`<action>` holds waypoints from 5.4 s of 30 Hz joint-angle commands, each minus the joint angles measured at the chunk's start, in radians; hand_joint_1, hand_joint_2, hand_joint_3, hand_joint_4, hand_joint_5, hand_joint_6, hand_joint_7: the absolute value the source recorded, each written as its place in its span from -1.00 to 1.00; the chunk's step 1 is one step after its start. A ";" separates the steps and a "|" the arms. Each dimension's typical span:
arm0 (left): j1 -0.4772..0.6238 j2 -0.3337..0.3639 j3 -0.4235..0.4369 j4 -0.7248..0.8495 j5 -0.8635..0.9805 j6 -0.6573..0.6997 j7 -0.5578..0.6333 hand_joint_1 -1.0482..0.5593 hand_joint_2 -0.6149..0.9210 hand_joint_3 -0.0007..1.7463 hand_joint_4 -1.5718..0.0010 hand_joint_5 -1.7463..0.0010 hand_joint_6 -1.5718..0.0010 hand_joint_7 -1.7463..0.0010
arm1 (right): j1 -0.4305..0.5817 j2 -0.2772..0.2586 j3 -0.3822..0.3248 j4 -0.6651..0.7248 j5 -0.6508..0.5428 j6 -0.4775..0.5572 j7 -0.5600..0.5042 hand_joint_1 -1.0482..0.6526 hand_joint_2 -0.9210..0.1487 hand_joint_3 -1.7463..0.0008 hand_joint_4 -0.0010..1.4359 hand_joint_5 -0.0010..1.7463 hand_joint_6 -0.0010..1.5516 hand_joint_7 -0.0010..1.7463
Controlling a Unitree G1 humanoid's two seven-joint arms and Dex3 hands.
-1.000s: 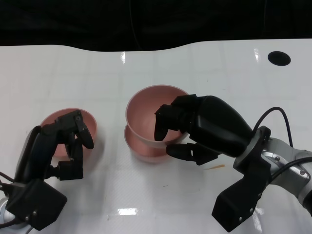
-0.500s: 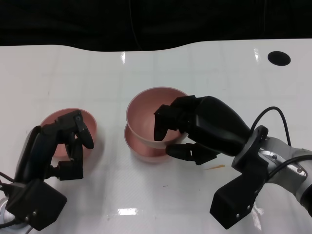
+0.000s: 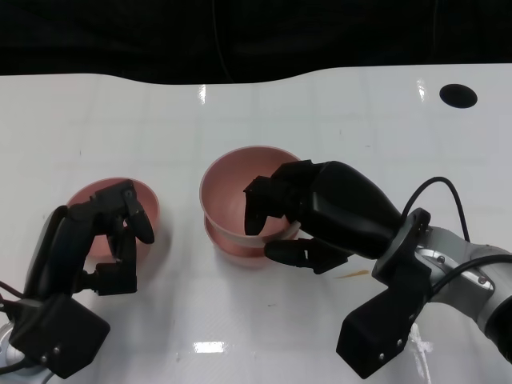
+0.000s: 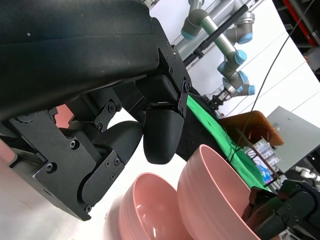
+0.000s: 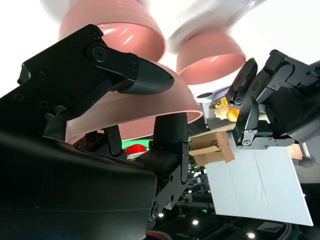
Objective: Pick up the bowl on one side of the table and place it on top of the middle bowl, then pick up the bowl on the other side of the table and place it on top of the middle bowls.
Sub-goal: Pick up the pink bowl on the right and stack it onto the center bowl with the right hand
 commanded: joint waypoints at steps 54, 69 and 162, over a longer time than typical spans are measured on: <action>0.019 0.015 0.008 -0.019 0.009 0.004 0.015 0.11 0.25 0.94 -0.35 -1.00 0.03 -1.00 | -0.054 0.029 0.048 0.165 0.014 0.002 -0.034 -0.14 -0.83 -0.05 0.19 1.00 -0.31 1.00; 0.020 0.013 0.008 -0.023 0.014 0.006 0.020 0.11 0.23 0.97 -0.36 -1.00 0.02 -1.00 | -0.069 0.028 0.052 0.175 0.009 0.005 -0.032 -0.14 -0.86 -0.02 0.20 1.00 -0.30 1.00; 0.031 0.006 0.010 -0.045 0.000 0.023 0.013 0.13 0.24 0.94 -0.35 -1.00 0.02 -1.00 | -0.148 0.055 0.140 0.358 -0.031 0.049 -0.113 -0.57 -1.00 0.26 0.03 0.07 0.06 -0.70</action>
